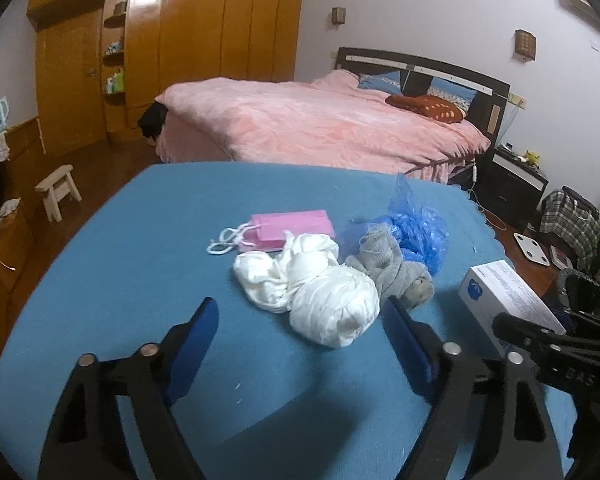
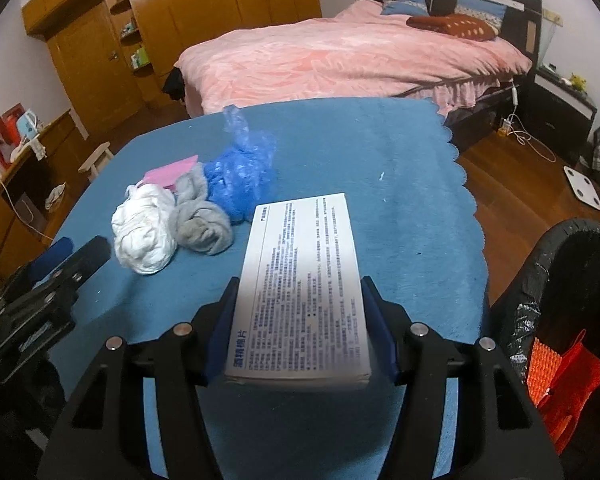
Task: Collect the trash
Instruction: 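Grasp the white paper box with the right tool, then grasp the white tissue ball with left tool while right tool holds the box, then carry both items over the black bin and open both tools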
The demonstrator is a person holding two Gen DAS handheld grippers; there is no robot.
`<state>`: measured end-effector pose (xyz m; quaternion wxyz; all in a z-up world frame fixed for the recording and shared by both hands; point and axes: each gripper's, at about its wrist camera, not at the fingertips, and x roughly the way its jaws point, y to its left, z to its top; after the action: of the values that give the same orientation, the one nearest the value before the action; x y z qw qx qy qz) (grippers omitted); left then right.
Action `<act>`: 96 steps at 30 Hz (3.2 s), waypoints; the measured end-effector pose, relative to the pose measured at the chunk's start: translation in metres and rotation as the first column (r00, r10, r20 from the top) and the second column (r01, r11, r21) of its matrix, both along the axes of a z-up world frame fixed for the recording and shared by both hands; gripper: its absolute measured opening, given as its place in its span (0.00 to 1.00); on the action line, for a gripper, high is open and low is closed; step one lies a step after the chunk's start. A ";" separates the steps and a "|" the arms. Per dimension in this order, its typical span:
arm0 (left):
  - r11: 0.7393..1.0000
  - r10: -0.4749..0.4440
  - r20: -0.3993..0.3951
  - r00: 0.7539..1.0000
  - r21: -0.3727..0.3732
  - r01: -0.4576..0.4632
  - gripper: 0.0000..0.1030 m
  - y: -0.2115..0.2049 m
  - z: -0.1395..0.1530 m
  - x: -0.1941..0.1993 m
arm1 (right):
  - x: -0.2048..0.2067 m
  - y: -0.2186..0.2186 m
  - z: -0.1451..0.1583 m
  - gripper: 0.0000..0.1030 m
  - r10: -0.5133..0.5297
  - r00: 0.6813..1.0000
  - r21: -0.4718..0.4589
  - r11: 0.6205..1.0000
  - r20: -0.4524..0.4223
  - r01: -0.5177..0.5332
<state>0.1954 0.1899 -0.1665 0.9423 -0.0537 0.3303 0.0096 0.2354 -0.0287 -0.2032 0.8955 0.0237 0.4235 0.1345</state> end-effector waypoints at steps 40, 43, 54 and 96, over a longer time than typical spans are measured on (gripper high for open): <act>0.994 -0.104 0.060 0.993 -0.027 0.105 0.32 -0.052 0.056 -0.056 | -0.043 -0.035 0.064 0.55 0.024 0.994 0.047 0.998 0.108 -0.030; 0.992 -0.120 0.070 0.990 -0.025 0.122 0.32 -0.062 0.062 -0.058 | -0.050 -0.047 0.073 0.55 0.011 0.992 0.050 0.999 0.126 -0.017; 0.974 -0.219 0.120 0.968 -0.030 0.224 0.32 -0.119 0.084 -0.060 | -0.073 -0.108 0.098 0.55 -0.081 0.981 0.057 0.996 0.179 0.072; 0.846 -0.519 0.088 0.850 -0.088 0.526 0.82 -0.302 0.072 -0.042 | -0.116 -0.294 0.063 0.79 -0.418 0.892 0.034 0.907 0.170 0.419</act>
<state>0.1537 -0.1118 -0.0942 0.9145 -0.0133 0.3036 -0.2670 0.1197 -0.3224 -0.1404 0.9369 0.1010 0.3293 -0.0604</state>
